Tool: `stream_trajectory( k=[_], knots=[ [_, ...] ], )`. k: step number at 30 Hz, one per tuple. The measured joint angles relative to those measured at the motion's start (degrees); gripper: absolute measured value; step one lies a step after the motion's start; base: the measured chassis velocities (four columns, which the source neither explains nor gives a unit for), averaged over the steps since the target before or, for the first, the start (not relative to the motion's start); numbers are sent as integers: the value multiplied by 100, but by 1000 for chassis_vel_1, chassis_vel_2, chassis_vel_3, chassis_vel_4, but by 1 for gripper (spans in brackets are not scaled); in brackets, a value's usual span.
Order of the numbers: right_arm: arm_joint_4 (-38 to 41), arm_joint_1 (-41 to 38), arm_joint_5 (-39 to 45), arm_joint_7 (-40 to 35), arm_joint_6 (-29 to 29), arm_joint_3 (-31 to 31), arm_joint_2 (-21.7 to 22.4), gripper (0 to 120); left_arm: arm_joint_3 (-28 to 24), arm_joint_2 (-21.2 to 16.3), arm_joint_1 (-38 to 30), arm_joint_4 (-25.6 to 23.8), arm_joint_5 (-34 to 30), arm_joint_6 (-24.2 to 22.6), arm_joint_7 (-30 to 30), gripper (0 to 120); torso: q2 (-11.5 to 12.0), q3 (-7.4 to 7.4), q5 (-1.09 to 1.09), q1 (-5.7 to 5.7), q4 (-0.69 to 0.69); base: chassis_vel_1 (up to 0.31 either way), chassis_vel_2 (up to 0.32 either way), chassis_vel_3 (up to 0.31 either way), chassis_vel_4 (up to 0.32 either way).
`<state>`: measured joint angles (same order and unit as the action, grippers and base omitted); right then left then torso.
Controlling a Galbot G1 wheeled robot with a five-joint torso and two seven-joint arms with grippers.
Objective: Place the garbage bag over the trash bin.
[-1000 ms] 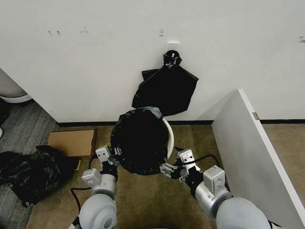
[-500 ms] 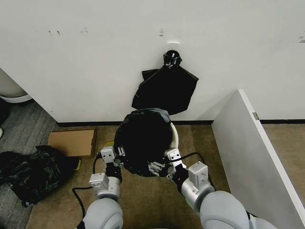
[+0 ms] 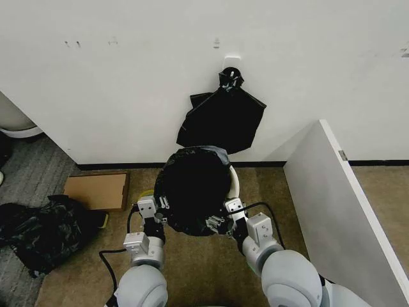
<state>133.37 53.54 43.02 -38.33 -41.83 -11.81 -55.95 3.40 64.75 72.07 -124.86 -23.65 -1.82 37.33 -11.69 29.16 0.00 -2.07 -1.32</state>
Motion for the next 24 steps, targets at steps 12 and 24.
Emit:
stream_trajectory(
  k=[12,24],
  knots=[
    [-449,-190,-588,58,-9,-187,-1,26,13,20,102,-99,25,19,-26,0,0,0,0,0,0,0,0,0,0],
    [-414,-127,-788,148,-8,-148,103,0,34,11,106,-145,13,24,-32,0,0,0,0,0,0,0,0,0,0]
  ],
)
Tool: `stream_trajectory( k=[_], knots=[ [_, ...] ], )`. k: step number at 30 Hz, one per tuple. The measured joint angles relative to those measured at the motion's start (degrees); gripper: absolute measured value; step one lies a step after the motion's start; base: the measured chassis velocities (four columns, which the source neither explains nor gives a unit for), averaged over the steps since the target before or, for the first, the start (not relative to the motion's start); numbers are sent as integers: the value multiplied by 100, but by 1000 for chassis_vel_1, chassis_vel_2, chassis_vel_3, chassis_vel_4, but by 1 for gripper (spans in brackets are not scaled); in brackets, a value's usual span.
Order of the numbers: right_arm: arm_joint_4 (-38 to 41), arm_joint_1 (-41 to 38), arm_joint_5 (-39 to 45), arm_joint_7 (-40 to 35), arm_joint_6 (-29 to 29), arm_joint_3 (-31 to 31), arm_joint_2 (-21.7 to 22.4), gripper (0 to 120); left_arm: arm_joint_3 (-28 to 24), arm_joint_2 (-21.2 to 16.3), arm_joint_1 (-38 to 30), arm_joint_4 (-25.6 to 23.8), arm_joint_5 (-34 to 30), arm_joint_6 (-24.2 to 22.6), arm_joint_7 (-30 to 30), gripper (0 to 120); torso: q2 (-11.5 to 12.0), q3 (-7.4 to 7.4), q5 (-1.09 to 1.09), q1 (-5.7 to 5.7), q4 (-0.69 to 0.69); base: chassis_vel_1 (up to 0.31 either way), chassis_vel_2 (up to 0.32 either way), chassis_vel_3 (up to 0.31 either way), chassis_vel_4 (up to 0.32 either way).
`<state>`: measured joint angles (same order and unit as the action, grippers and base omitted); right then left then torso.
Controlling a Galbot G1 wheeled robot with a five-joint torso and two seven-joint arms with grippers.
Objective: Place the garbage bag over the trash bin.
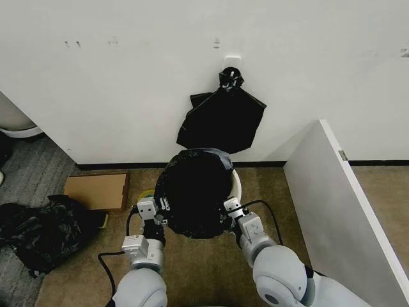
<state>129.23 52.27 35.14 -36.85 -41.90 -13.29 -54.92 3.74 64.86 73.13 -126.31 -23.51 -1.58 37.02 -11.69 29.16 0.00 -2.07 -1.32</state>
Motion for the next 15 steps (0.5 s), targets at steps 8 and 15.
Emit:
stream_trajectory(
  k=[8,15],
  knots=[
    [166,47,51,127,142,91,-12,0,79,-12,-8,9,-89,1,37,0,0,0,0,0,0,0,0,0,0],
    [573,176,97,210,214,212,121,0,129,-35,-48,31,-191,-9,75,0,0,0,0,0,0,0,0,0,0]
  ],
)
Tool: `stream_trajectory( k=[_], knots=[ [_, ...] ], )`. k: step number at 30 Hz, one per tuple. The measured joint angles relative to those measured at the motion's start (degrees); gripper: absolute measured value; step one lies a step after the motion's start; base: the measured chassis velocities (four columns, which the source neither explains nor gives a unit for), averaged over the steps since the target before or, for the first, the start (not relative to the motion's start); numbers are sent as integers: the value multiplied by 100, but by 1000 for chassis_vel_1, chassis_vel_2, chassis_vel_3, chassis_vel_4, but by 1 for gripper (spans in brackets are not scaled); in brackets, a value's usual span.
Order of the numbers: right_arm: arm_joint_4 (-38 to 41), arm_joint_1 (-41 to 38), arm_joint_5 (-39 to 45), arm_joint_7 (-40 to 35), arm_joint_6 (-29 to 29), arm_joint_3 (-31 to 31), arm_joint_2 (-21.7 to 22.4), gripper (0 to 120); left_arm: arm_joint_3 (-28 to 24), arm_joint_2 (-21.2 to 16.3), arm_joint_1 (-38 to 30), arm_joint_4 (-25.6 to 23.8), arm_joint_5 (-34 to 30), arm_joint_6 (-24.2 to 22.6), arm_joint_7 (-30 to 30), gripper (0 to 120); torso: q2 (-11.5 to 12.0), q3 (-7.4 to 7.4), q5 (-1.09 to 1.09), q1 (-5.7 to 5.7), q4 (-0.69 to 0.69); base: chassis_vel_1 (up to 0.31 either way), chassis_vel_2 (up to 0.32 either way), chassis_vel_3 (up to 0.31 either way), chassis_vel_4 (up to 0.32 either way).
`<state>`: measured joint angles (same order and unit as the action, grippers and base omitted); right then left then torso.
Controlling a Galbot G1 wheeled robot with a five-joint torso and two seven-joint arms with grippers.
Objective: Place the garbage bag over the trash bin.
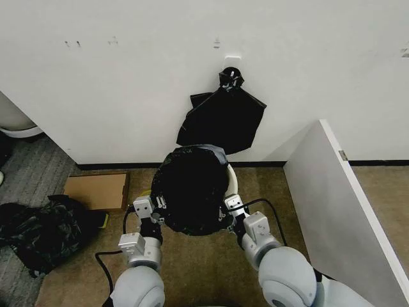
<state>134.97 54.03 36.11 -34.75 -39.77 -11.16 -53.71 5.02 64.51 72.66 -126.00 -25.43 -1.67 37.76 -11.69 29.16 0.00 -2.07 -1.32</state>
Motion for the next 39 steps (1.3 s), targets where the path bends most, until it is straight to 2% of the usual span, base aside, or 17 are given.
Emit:
stream_trajectory(
  k=[8,16,18,21,24,28,30,39],
  knots=[
    [-54,36,-218,116,-165,-59,97,3,-2,-1,7,-41,-11,-10,7,0,0,0,0,0,0,0,0,0,0],
    [-213,4,-521,285,-204,-179,160,36,-9,-31,29,-107,-20,-16,-8,0,0,0,-1,0,1,0,0,0,0],
    [-244,-12,-554,290,-204,-191,157,40,-12,-31,26,-111,-23,-18,-13,0,0,0,0,0,0,0,0,0,0],
    [-327,-50,-691,342,-204,-210,159,33,-11,-32,16,-116,-31,-19,-15,0,0,0,0,0,1,0,0,0,0],
    [-407,-72,-921,453,-204,-239,192,19,-9,-28,8,-130,-47,-19,-14,0,0,0,0,0,1,0,0,0,0],
    [-475,-76,-1169,577,-204,-287,231,10,-9,-25,-2,-131,-58,-19,-14,0,0,0,0,0,1,0,0,0,0],
    [-523,-81,-1324,668,-204,-354,259,0,-16,-20,-16,-131,-72,-19,-14,0,0,0,0,0,1,0,0,0,0],
    [-559,-79,-1709,886,-191,-482,234,0,-50,25,-26,-101,-77,-20,-22,0,0,0,0,0,1,0,0,0,0]
  ],
)
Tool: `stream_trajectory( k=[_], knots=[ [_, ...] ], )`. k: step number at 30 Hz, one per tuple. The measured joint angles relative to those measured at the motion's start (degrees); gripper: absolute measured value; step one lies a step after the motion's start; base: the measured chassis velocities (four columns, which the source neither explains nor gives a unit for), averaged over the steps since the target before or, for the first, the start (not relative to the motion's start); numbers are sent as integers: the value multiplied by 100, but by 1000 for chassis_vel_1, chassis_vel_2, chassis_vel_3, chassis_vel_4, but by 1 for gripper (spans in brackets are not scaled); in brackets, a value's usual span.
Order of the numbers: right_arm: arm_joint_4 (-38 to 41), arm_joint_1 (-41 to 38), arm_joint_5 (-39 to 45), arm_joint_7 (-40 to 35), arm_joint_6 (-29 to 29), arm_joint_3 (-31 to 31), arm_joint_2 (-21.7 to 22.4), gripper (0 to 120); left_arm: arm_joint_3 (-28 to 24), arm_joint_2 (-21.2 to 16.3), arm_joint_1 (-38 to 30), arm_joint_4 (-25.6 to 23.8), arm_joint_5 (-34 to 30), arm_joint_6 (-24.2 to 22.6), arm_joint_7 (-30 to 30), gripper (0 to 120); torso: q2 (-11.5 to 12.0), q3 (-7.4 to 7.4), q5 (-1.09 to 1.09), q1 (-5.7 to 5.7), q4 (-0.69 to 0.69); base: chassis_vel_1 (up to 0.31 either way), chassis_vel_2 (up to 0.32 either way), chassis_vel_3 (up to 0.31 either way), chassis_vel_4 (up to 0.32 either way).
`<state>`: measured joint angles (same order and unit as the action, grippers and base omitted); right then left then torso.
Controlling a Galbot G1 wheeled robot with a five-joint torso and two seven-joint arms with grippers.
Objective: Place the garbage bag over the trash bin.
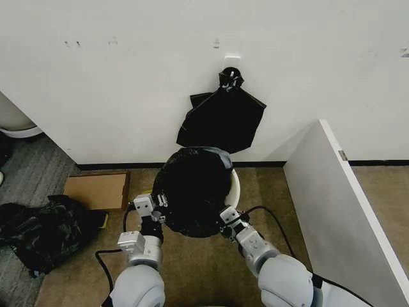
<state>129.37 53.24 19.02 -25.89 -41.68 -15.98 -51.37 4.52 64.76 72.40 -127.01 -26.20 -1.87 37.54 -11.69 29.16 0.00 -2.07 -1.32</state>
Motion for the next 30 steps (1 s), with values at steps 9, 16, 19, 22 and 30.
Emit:
stream_trajectory(
  k=[9,16,19,22,30],
  knots=[
    [252,-24,-340,158,2,26,117,15,-10,17,-16,42,32,1,13,0,0,0,0,0,-1,0,0,0,0],
    [238,-62,-995,526,8,-43,172,38,-34,46,-16,55,53,1,13,0,0,0,0,0,0,0,0,0,0],
    [165,-74,-1444,786,-10,-128,220,53,-39,48,-13,45,55,1,14,0,0,0,0,0,0,0,0,0,0],
    [115,-74,-1647,902,-16,-182,259,61,-41,47,-12,27,55,0,13,0,0,0,0,0,0,0,0,0,0],
    [-40,-113,-2268,1185,-18,-279,380,40,-48,64,-9,6,55,-1,12,0,0,0,0,0,0,0,0,0,0]
  ],
)
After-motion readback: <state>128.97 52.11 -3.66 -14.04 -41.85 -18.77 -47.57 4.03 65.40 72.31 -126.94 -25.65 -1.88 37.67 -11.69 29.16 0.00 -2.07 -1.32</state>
